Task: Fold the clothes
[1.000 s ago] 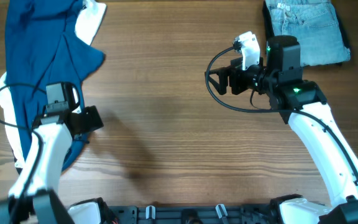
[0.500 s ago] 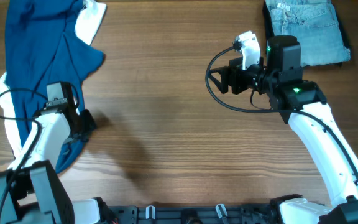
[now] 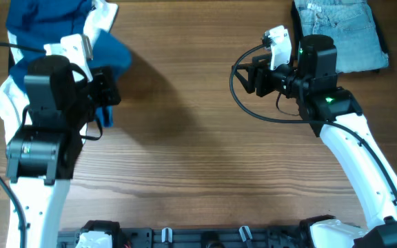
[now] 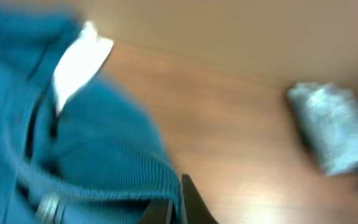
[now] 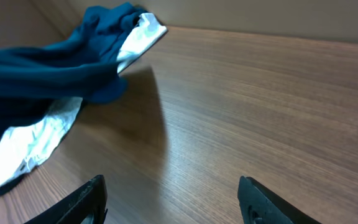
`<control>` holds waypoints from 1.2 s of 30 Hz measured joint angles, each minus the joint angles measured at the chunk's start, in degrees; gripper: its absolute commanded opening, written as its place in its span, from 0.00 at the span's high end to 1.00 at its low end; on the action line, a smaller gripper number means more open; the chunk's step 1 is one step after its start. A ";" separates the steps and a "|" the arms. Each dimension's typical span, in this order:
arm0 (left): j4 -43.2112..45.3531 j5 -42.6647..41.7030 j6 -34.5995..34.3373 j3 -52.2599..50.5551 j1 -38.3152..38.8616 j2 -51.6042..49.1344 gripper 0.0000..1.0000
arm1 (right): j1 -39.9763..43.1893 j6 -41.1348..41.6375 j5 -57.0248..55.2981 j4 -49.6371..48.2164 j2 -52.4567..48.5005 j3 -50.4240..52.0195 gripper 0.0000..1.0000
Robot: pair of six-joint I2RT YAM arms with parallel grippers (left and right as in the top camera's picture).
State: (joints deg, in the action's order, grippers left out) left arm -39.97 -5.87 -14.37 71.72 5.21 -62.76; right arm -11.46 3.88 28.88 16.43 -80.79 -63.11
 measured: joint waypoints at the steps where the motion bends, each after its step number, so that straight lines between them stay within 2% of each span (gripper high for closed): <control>1: 5.55 -0.52 -1.49 0.39 2.12 0.83 0.96 | 0.46 0.83 0.04 -0.11 0.00 0.00 0.32; 7: 27.50 -1.84 -7.23 0.63 9.62 0.11 0.96 | 5.27 1.70 5.73 -0.15 0.00 -0.02 0.29; 10: 36.20 -2.23 -8.63 0.63 12.98 -1.14 0.96 | 6.10 1.01 9.33 0.22 0.00 -0.04 0.25; 13: 40.41 -2.60 -9.11 0.63 15.19 -1.97 0.96 | 6.14 -0.42 12.07 1.40 0.00 -0.04 0.22; 18: 40.83 -2.62 -9.35 0.63 15.87 -2.16 0.96 | 4.48 -4.24 13.79 2.99 0.00 -0.04 0.21; 23: 40.81 -2.64 -9.40 0.63 15.87 -2.19 0.96 | -1.09 -5.53 14.62 0.17 -0.35 -0.04 0.24; 25: 40.70 -2.64 -9.55 0.63 15.87 -2.19 0.96 | -3.96 -5.70 14.69 -2.16 -1.68 -0.04 0.27; 29: 39.10 -2.64 -9.57 0.66 15.87 -2.23 0.96 | -8.81 -4.98 13.44 -9.33 -5.60 0.02 0.26; 36: 36.94 -2.64 -9.60 0.66 15.87 -2.23 0.96 | -9.84 -2.10 13.94 -20.96 -12.63 0.02 0.25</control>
State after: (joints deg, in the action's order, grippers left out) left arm -3.03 -8.51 -23.97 72.38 21.08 -64.99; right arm -21.30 1.78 42.83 -4.54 -93.43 -63.09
